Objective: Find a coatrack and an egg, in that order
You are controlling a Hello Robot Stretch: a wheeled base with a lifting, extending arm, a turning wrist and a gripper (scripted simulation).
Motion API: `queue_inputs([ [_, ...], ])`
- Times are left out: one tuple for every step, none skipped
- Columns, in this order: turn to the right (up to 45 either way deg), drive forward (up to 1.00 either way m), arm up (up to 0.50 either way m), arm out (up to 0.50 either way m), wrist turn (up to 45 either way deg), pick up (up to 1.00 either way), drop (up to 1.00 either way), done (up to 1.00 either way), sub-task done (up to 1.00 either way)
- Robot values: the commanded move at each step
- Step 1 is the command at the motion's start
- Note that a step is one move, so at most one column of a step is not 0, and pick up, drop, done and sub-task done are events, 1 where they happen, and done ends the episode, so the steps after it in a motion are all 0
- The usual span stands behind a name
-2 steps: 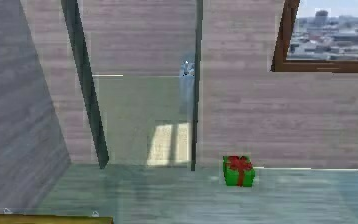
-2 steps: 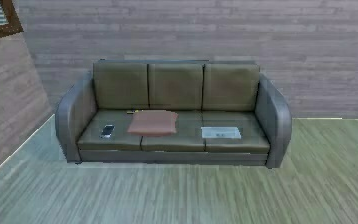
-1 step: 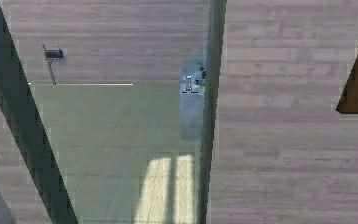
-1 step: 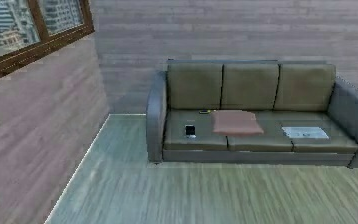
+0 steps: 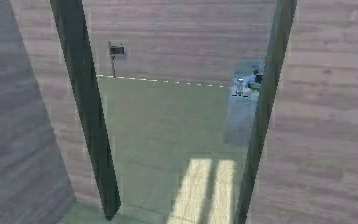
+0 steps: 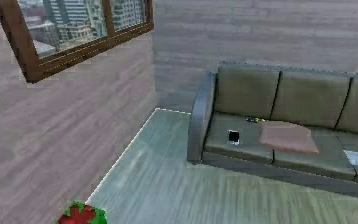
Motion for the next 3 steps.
queue_inputs([
  [0.0, 0.70, 0.00, 0.00, 0.0, 0.00, 0.00, 0.00, 0.00],
  [12.0, 0.00, 0.00, 0.00, 0.0, 0.00, 0.00, 0.00, 0.00],
  [0.0, 0.50, 0.00, 0.00, 0.0, 0.00, 0.00, 0.00, 0.00],
])
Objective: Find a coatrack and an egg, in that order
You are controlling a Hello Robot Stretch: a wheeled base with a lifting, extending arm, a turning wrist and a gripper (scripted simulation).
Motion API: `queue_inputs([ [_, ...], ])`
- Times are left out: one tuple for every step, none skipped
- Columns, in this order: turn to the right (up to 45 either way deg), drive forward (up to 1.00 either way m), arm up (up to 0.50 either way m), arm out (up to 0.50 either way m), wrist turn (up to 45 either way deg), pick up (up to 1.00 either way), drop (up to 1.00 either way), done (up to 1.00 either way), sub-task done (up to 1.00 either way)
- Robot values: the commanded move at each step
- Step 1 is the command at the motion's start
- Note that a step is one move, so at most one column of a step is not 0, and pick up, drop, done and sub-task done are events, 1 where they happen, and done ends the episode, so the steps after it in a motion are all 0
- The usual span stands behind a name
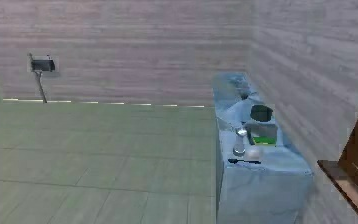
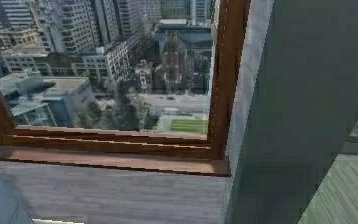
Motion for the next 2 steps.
queue_inputs([
  [24.0, 0.00, 0.00, 0.00, 0.0, 0.00, 0.00, 0.00, 0.00],
  [0.0, 0.35, 0.00, 0.00, 0.0, 0.00, 0.00, 0.00, 0.00],
])
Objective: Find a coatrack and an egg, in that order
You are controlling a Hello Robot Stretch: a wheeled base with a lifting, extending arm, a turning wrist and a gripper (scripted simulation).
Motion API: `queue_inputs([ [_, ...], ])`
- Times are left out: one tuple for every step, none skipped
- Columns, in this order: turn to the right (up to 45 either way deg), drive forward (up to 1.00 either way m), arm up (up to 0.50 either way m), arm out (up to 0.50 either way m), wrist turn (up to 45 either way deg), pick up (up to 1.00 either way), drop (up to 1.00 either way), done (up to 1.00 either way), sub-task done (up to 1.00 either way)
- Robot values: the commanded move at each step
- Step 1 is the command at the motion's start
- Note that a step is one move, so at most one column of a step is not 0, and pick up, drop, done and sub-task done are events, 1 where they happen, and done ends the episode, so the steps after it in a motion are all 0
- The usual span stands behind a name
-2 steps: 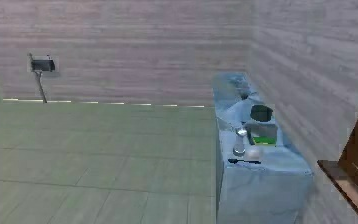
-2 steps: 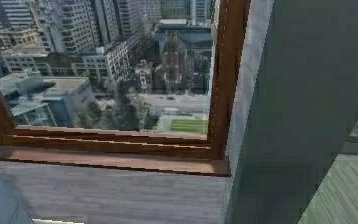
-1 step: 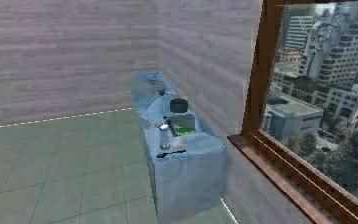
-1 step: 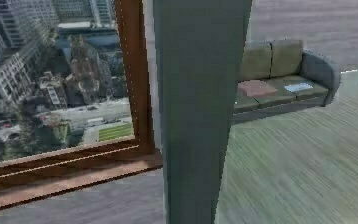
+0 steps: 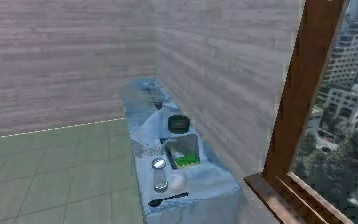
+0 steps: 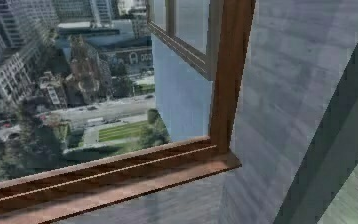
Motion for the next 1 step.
queue_inputs([
  [0.0, 0.00, 0.00, 0.00, 0.0, 0.00, 0.00, 1.00, 0.00],
])
